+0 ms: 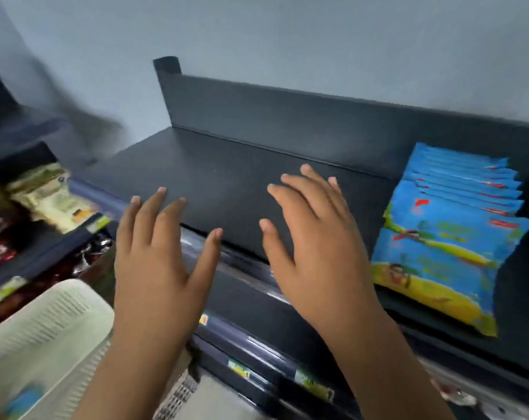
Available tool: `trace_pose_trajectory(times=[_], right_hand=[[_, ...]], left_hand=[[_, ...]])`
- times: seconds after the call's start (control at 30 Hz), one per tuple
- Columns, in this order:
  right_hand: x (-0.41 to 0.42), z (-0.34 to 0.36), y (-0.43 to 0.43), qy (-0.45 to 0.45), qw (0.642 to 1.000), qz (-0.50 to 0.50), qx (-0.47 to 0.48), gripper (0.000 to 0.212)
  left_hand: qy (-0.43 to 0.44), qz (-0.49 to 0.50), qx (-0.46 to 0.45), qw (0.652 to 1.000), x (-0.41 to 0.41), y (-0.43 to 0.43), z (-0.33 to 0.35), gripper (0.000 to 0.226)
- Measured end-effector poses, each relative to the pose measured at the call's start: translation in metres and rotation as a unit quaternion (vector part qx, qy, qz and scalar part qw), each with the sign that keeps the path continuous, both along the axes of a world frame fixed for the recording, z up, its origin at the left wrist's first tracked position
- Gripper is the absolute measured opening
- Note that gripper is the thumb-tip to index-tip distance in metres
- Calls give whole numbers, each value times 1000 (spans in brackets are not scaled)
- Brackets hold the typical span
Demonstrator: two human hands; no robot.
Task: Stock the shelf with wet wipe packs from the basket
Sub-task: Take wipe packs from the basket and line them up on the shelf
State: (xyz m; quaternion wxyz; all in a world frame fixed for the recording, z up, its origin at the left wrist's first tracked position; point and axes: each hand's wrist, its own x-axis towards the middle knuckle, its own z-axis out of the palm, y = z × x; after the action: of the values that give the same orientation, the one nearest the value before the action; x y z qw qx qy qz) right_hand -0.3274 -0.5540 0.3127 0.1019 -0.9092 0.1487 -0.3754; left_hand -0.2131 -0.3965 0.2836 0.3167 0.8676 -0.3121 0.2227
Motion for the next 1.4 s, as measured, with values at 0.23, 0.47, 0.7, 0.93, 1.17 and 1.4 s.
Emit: trace_pose_trajectory(times=[0.23, 0.47, 0.7, 0.93, 1.17, 1.4], right_hand=[[135, -23, 126, 15, 990, 144, 0, 29], [267, -66, 264, 103, 970, 220, 17, 37], [349, -159, 350, 246, 929, 275, 37, 32], [397, -307, 404, 504, 817, 250, 125, 34], [416, -456, 459, 758, 598, 251, 69, 44], [429, -479, 470, 809, 539, 190, 137, 20]], left_hand=[[23, 86, -11, 996, 97, 140, -23, 56], [99, 170, 27, 980, 192, 282, -71, 54], [280, 238, 35, 929, 252, 381, -167, 46], [519, 228, 179, 804, 288, 391, -313, 46], [563, 257, 328, 714, 330, 423, -440, 55], [555, 249, 355, 710, 337, 424, -475, 62]])
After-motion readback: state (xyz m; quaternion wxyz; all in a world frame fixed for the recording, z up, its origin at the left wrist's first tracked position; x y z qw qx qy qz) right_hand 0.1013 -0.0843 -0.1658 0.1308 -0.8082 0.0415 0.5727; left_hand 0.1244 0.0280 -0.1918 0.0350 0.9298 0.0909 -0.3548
